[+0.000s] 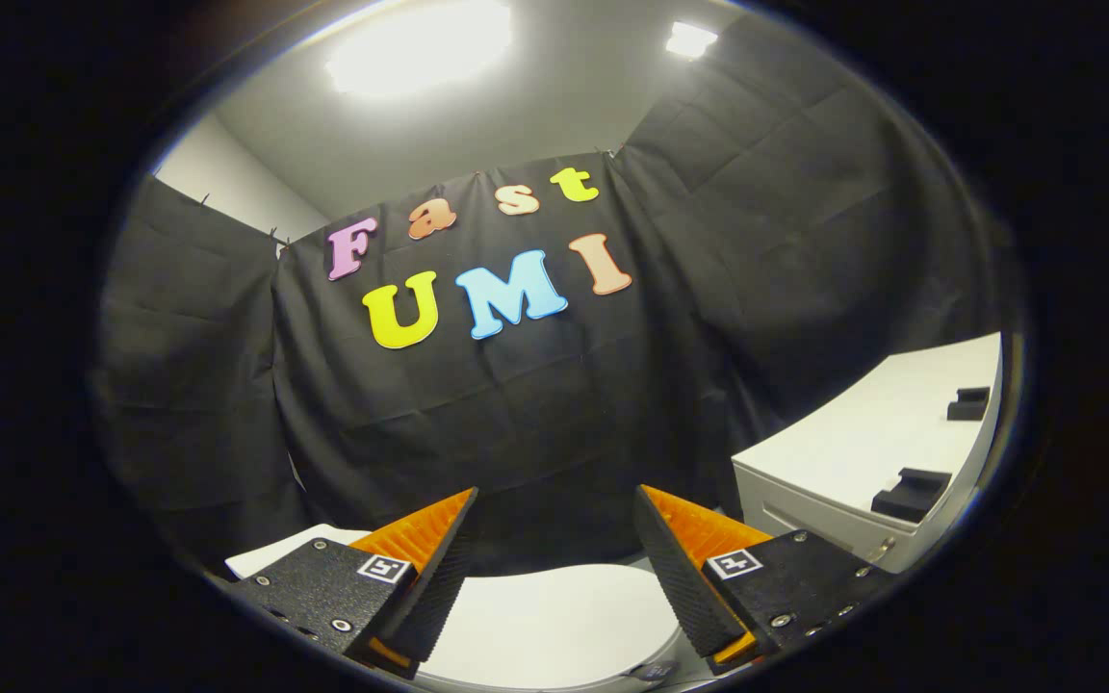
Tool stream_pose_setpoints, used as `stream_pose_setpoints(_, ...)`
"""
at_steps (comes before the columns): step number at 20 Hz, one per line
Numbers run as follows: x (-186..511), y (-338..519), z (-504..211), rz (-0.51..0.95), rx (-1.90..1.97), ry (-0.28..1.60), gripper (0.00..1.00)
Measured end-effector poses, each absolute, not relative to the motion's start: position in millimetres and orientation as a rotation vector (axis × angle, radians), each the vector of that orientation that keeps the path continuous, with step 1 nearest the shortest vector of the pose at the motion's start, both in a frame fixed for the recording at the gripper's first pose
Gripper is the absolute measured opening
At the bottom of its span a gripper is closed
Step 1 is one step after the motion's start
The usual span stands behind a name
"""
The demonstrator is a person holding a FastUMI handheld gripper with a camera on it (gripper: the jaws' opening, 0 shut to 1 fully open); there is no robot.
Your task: Open the toilet lid.
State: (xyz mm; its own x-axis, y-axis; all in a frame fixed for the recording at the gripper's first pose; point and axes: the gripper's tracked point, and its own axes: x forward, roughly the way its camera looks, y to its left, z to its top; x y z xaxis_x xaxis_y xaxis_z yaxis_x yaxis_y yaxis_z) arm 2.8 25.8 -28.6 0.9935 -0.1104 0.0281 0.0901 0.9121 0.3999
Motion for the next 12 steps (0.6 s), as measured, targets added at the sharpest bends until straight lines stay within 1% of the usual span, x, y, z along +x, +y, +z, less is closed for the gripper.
stream_pose_setpoints(4,-4.0,23.0,-70.5,-0.141,0.471,0.031,0.95)
stream_pose_setpoints(12,-22.9,12.9,-166.0,-0.256,0.751,0.146,0.95)
